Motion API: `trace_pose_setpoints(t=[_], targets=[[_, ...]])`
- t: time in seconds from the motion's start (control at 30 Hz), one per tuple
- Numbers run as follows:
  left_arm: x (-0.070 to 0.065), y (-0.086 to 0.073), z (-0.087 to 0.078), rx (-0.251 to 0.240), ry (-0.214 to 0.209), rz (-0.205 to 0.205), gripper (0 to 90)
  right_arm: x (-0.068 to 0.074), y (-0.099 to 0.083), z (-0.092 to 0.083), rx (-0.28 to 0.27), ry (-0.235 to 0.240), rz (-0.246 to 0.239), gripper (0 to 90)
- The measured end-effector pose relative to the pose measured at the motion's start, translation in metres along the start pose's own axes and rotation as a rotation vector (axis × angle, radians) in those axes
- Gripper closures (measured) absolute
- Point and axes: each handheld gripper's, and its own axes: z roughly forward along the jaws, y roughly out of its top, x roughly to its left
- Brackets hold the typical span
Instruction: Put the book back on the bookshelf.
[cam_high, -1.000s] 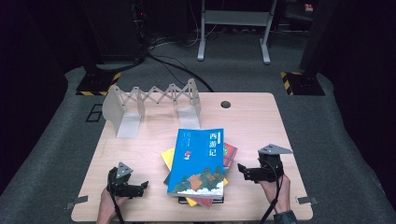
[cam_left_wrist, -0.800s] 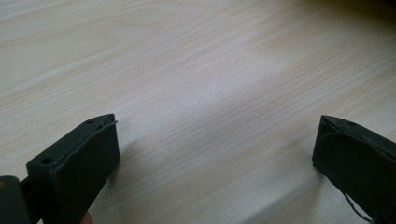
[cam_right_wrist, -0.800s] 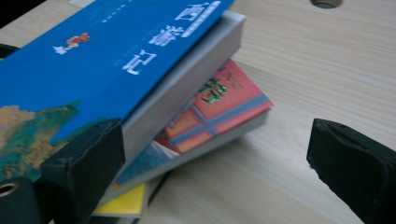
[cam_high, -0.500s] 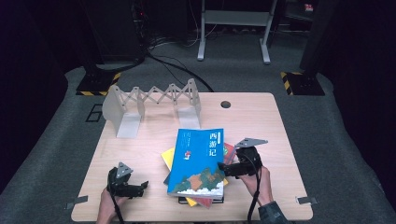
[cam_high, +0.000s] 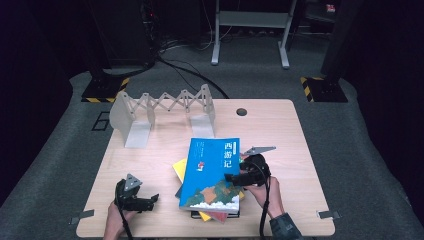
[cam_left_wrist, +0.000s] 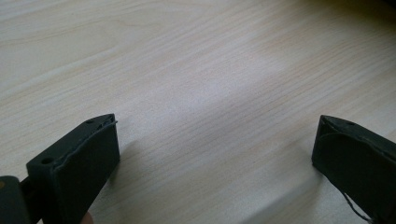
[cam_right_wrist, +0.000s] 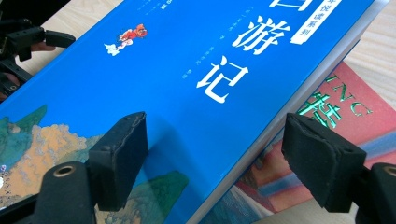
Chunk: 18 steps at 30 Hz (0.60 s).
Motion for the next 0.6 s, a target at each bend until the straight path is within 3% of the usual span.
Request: trace_pose_setpoints(t=[0.6], targets=[[0.0000, 0.0002, -0.0003, 0.004, -0.002, 0.003, 1.0, 0.0004, 0.0007, 0.0009, 0.004, 0.003, 0.021, 23.6]])
